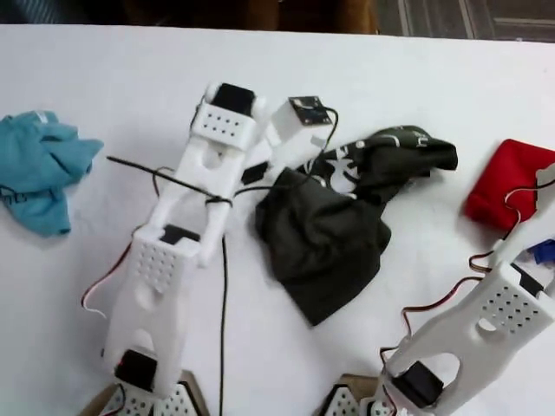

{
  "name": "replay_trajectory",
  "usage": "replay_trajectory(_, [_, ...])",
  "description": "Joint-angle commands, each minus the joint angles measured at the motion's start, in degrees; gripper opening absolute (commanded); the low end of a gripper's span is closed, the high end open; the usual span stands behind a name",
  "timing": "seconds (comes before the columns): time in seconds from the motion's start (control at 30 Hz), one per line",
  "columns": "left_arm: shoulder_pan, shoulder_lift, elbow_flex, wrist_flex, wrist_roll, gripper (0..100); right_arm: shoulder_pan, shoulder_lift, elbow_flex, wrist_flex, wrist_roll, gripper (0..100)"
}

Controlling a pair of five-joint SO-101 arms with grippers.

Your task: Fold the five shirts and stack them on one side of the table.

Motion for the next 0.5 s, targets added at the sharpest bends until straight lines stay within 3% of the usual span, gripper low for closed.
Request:
replay_trajectory(0.0, [-0.2,-7.6,1.5,0.8,0.8,3,-0.2,-4.1,-1.4,1.5,-0.6,23.4])
replay_trajectory(0.1, [-0.4,-10.5,3.6,0.8,0.8,4,-0.3,-4.1,0.5,1.5,-0.5,23.4])
replay_trajectory(0.33, [-2.7,-14.1,6.0,0.8,7.0,25,-0.1,-4.1,6.3,1.5,-0.7,23.4])
replay_trajectory(0.47, [-3.2,-16.5,6.5,0.9,7.5,25,0.0,-4.1,6.6,1.5,-0.7,23.4])
